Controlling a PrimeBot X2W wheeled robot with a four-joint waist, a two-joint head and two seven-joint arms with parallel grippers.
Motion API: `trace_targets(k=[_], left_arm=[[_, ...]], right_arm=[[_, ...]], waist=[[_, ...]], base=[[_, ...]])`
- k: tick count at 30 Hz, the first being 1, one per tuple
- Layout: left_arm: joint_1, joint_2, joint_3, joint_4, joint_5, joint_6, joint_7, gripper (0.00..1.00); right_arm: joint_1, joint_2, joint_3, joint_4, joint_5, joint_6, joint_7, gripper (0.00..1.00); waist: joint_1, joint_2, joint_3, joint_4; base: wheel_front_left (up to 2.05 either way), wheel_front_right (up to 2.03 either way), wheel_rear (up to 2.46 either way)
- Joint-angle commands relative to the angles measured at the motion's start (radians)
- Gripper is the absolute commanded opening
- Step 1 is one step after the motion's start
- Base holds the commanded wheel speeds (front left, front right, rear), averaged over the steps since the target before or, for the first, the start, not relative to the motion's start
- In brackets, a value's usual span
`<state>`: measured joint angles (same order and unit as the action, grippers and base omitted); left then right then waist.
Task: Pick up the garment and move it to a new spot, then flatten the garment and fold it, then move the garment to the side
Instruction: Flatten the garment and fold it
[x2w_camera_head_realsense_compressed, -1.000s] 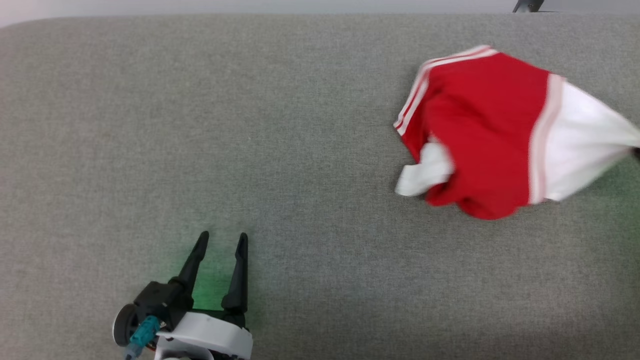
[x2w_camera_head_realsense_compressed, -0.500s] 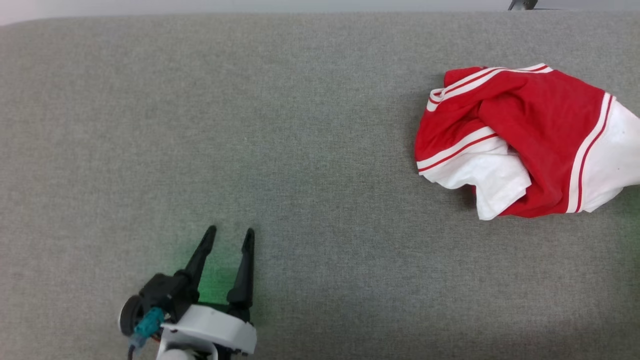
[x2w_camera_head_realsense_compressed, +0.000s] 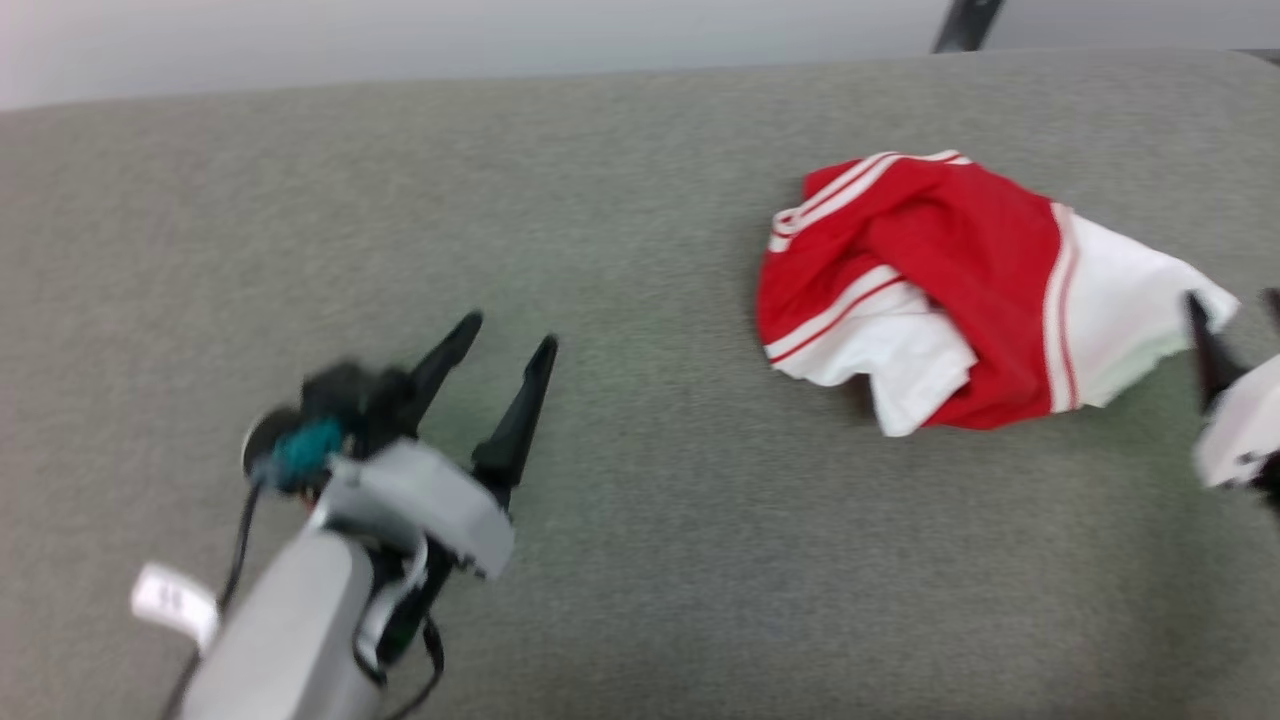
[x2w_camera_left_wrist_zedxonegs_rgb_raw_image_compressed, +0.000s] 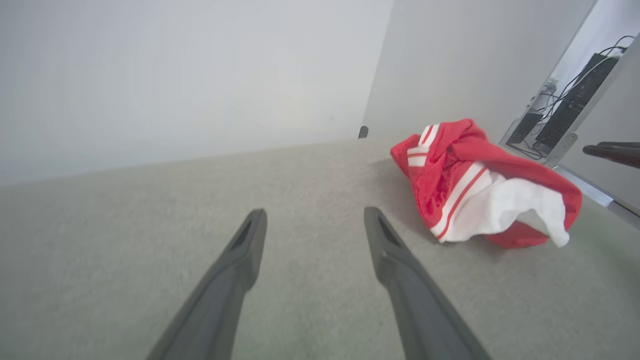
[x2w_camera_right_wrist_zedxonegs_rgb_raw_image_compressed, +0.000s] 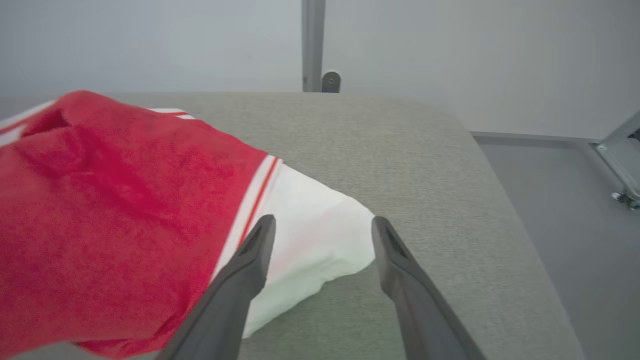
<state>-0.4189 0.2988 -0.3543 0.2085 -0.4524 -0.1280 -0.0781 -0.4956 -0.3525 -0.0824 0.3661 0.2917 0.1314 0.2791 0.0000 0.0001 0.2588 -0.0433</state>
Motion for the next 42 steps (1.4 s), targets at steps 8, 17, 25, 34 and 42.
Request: trace_targets(k=[8,17,25,34,42], left_arm=[[-0.253,0.112,-0.199,0.046,-0.242,-0.004,0.274,1.00],[-0.443,0.165,-0.358,0.219,-0.540,-0.003,0.578,1.00],[-0.544,0.157,-0.430,0.355,-0.655,-0.003,0.669,1.00],[-0.628,0.190,-0.529,0.382,-0.655,-0.003,0.589,0.00],[-0.820,0.222,-0.629,0.426,-0.591,-0.003,0.542,0.00]], right_arm=[[0.147,0.104,0.100,-0.226,0.038,-0.001,-0.034,1.00],[0.230,0.178,0.139,-0.358,0.033,-0.001,-0.035,1.00],[0.234,0.210,0.164,-0.381,0.035,-0.001,-0.049,1.00],[0.227,0.224,0.187,-0.349,0.050,-0.001,-0.074,1.00],[0.243,0.232,0.195,-0.341,0.056,-0.001,-0.080,1.00]], waist=[[0.0000,-0.0001,-0.007,-0.144],[0.0000,-0.0001,0.048,-0.273],[0.0000,-0.0001,0.098,-0.352],[0.0000,-0.0001,0.093,-0.385],[0.0000,-0.0001,0.072,-0.389]], base=[[0.00,0.00,0.00],[0.00,0.00,0.00],[0.00,0.00,0.00],[0.00,0.00,0.00],[0.00,0.00,0.00]])
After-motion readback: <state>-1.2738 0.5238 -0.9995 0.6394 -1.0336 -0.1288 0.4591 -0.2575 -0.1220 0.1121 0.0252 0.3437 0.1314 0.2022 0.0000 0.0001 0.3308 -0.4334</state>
